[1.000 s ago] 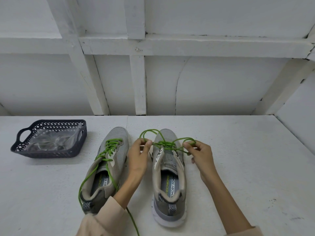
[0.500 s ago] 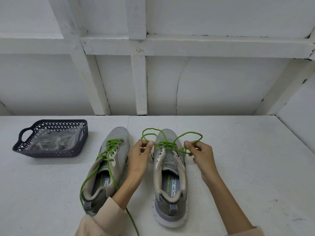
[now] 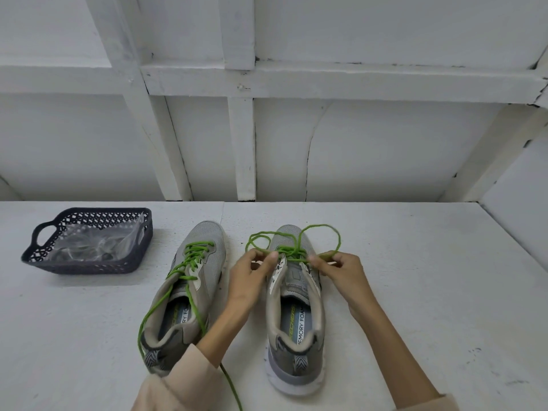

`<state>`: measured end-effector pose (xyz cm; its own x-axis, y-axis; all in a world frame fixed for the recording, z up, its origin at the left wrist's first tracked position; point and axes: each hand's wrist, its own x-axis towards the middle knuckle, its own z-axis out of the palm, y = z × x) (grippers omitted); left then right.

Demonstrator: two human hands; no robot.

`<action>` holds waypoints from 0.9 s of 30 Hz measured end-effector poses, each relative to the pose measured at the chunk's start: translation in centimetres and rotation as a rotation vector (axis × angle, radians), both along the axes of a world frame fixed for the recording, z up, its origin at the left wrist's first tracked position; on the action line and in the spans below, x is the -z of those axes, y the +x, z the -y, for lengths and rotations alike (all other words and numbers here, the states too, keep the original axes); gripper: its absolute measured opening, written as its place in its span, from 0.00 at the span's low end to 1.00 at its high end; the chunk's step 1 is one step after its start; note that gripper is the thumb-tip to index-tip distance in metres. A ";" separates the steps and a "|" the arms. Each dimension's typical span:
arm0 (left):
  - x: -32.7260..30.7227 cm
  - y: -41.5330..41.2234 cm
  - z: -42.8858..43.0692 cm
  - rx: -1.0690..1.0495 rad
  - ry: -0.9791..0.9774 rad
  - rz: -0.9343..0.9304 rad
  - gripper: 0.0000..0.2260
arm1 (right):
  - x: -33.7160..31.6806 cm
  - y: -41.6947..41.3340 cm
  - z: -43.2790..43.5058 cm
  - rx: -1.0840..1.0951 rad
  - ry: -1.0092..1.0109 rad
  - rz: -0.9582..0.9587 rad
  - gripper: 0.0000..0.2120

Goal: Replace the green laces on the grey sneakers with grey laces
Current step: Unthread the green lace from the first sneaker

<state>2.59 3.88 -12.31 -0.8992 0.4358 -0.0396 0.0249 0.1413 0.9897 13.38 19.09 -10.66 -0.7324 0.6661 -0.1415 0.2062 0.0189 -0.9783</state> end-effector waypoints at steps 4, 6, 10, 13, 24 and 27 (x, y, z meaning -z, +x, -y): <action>0.2 0.0 -0.1 -0.059 0.018 -0.043 0.08 | 0.1 -0.3 0.1 0.041 0.017 -0.048 0.09; 0.0 -0.5 0.4 -0.169 0.068 -0.048 0.08 | 0.3 -0.1 -0.5 0.119 0.013 -0.081 0.10; -0.2 -0.5 0.6 -0.102 0.064 -0.021 0.10 | 0.2 0.1 -0.5 0.057 0.001 -0.055 0.13; 0.3 0.3 -0.1 0.024 0.024 0.002 0.08 | 0.3 -0.4 0.4 -0.041 0.016 -0.034 0.12; 0.4 -0.1 -0.2 -0.008 0.063 0.034 0.06 | 0.3 -0.1 0.1 0.026 0.015 -0.048 0.15; 0.5 0.2 -0.6 -0.037 0.064 0.005 0.06 | 0.2 -0.3 0.5 0.005 0.020 -0.045 0.12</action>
<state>2.78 4.52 -12.84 -0.9145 0.4042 -0.0174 0.0158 0.0788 0.9968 13.10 18.63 -10.84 -0.7341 0.6723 -0.0952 0.1621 0.0374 -0.9861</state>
